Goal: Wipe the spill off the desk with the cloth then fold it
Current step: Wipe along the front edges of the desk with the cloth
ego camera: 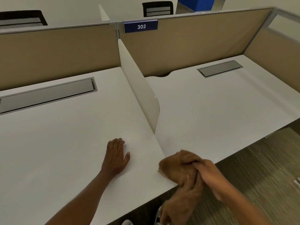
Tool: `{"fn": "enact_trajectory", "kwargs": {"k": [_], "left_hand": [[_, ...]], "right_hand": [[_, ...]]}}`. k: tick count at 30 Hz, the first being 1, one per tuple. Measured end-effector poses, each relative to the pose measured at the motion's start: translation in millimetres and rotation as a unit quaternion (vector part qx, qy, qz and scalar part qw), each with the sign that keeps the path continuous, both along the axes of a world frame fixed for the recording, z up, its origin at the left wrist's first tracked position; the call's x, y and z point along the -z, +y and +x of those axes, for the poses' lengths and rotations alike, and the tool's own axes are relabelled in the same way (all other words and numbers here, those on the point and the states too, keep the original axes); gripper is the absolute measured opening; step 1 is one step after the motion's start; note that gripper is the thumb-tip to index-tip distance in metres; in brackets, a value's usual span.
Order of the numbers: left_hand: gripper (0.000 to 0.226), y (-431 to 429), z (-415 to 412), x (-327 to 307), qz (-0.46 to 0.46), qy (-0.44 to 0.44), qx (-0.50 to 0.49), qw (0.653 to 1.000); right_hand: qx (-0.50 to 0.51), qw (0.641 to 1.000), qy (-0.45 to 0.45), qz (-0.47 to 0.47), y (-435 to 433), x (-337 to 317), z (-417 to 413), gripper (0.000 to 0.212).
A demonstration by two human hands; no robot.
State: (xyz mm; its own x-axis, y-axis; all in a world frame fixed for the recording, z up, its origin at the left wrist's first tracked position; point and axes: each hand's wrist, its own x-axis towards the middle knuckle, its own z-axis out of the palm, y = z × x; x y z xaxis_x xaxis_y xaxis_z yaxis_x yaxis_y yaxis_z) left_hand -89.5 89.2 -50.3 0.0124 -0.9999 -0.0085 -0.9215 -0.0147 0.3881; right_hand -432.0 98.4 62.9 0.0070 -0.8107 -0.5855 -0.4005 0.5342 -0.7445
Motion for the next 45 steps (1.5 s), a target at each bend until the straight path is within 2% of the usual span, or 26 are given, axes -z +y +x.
{"fn": "enact_trajectory", "kwargs": {"k": [5,8,13,16,20,22,24,29,32,35,39,44,45], "left_hand": [[0.063,-1.9,-1.6,2.6,0.045,-0.035,-0.001,0.998],[0.071,-3.4,-0.8,5.3,0.054,-0.043,-0.008,0.998],[0.076,-6.2,0.2,9.2,0.054,-0.041,-0.014,0.998],[0.074,-7.2,-1.5,8.5,0.041,-0.037,-0.018,0.998],[0.073,-9.2,-3.0,8.9,0.028,-0.036,-0.020,0.999],[0.072,-11.2,-2.5,10.3,0.024,-0.037,-0.017,0.999],[0.073,-12.8,-1.6,11.6,0.023,-0.037,-0.011,0.999],[0.072,-14.3,-0.3,15.1,0.033,-0.043,-0.003,0.999],[0.067,-14.5,0.7,17.2,0.031,-0.038,-0.003,0.999],[0.059,-15.3,0.9,18.6,0.021,-0.038,-0.006,0.999],[0.060,-14.3,-0.3,18.6,0.013,-0.028,-0.011,0.999],[0.053,-14.6,0.6,18.8,0.000,-0.022,-0.013,1.000],[0.052,-14.9,0.5,18.6,-0.003,-0.021,-0.014,1.000]], "right_hand": [[0.072,0.994,-0.054,-0.066,-40.9,-8.1,-4.6,0.019],[0.094,0.991,-0.041,-0.087,-69.0,3.4,10.5,0.021],[-0.028,0.986,0.051,-0.159,-100.9,38.4,62.7,0.027],[-0.148,0.959,0.038,-0.238,-113.2,65.0,89.8,0.033],[-0.194,0.950,0.095,-0.225,-128.5,95.0,116.6,0.020],[-0.255,0.915,0.168,-0.265,-132.6,106.8,120.1,0.022],[-0.308,0.864,0.245,-0.314,-133.7,112.4,117.0,0.029],[-0.371,0.745,0.348,-0.432,-134.6,109.4,116.5,0.025],[-0.366,0.767,0.338,-0.403,-117.7,108.8,123.0,0.027],[-0.378,0.753,0.360,-0.400,-97.4,108.3,131.9,0.029],[-0.320,0.804,0.326,-0.381,-110.1,104.7,135.2,0.026],[-0.328,0.821,0.320,-0.341,-106.3,121.3,131.5,0.053],[-0.327,0.842,0.286,-0.319,-106.1,124.0,132.3,0.061]]}}
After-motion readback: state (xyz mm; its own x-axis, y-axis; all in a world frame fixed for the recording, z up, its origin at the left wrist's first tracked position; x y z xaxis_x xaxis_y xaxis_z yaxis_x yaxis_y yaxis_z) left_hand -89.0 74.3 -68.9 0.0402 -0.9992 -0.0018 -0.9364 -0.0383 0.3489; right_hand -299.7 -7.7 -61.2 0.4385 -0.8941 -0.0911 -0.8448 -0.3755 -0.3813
